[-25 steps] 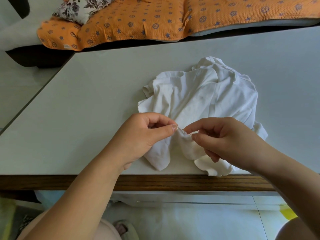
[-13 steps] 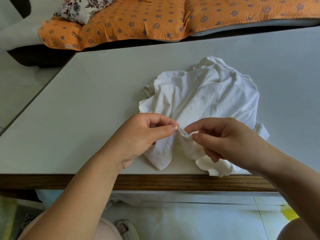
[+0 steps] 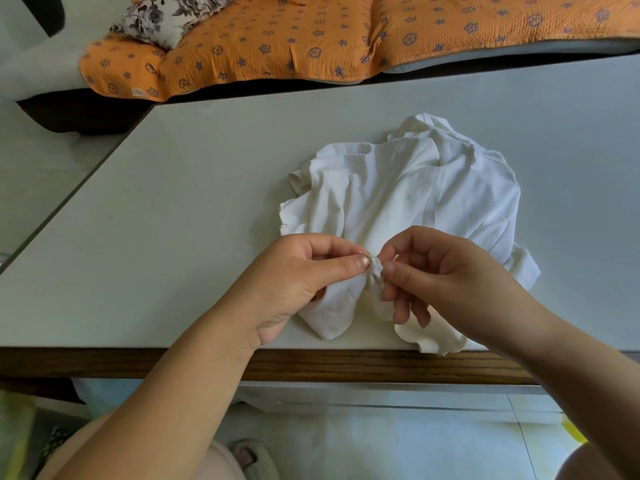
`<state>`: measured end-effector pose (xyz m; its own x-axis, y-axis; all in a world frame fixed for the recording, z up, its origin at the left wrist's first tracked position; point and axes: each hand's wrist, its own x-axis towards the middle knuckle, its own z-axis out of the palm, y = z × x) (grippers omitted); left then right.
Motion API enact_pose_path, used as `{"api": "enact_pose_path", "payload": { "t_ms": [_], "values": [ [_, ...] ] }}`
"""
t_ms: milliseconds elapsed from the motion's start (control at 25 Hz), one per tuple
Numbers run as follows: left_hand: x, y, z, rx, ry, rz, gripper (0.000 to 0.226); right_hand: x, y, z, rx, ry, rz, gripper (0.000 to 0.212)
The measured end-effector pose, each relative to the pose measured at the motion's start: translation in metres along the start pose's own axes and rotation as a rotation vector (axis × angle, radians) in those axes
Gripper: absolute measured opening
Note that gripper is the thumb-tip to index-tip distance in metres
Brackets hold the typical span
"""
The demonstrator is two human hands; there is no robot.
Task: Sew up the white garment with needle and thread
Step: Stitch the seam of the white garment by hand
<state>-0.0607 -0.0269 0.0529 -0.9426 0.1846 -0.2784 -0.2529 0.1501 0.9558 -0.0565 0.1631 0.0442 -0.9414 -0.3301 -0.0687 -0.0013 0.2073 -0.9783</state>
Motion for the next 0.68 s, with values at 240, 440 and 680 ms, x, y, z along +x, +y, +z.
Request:
{"api": "enact_pose_path", "payload": {
  "t_ms": [240, 440, 680],
  "values": [
    [0.001, 0.0, 0.009, 0.027, 0.028, -0.011, 0.005, -0.005, 0.0, 0.005, 0.001, 0.022, -0.054, 0.021],
    [0.003, -0.002, 0.01, 0.075, 0.042, -0.013, 0.003, -0.005, -0.002, 0.01, -0.135, 0.135, -0.075, 0.013],
    [0.004, -0.004, 0.009, 0.123, 0.046, -0.029, 0.005, 0.006, -0.006, 0.0, 0.189, 0.235, -0.011, 0.011]
  ]
}}
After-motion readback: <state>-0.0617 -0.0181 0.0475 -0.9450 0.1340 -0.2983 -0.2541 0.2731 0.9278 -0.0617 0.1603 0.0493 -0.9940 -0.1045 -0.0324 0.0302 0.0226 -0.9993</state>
